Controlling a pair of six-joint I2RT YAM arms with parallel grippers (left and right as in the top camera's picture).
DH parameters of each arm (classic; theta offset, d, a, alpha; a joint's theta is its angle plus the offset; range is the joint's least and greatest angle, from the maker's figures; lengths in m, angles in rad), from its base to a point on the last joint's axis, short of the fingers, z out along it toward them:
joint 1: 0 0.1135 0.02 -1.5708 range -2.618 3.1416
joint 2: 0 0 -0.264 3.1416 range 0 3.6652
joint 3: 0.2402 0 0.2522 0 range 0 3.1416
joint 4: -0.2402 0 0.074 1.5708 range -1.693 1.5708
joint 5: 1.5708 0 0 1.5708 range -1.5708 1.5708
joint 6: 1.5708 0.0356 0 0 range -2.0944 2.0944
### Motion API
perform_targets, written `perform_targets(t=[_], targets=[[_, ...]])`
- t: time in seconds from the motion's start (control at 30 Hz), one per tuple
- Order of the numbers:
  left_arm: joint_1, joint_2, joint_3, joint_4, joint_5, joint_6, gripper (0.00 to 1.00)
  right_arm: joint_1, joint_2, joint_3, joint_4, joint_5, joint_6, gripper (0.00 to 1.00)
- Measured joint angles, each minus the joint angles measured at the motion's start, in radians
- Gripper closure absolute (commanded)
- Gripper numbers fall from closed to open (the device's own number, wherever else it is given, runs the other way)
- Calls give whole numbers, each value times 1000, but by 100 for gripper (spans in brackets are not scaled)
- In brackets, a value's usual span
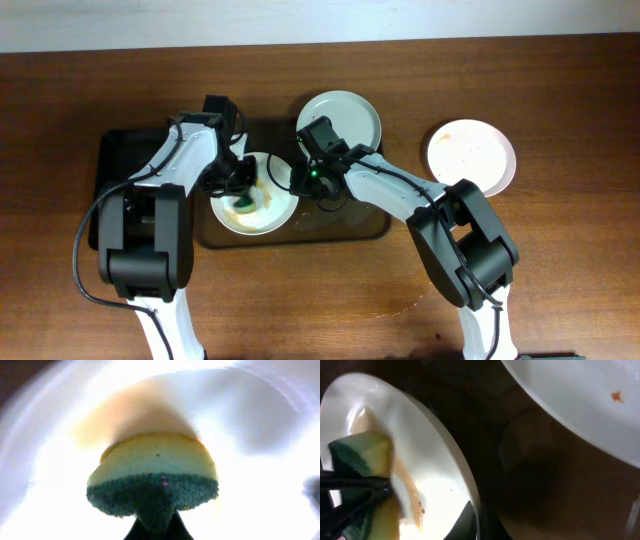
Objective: Clean dirty plates on tray and stack at the side
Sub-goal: 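Scrub the tilted plate with the sponge in the left gripper, then carry the plate right and stack it on the first plate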
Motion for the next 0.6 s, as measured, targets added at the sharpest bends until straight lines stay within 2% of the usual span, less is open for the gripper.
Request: perform_targets(t=[0.07, 0.13, 0.27, 0.3, 0.43, 0.53, 0.6], targets=[[6, 14, -7, 88, 149, 23, 99, -3, 0, 0, 0, 1, 4, 96], [28, 19, -13, 140, 199, 13, 99, -6, 0, 0, -2, 0, 5, 96], [130, 32, 68, 124, 191, -24, 99, -6, 0, 0, -3, -4, 8, 96], [174, 38, 179, 111, 186, -28, 99, -6, 0, 0, -6, -11, 7, 96], [232, 40, 365, 68, 179, -32, 99, -6, 0, 27, -87, -25, -48, 96], [247, 40, 367, 60, 130, -35, 99, 12, -21, 96, -250, 86, -123, 96], [247, 40, 367, 49, 83, -35, 99, 84, -97, 187, -406, 348, -185, 96]])
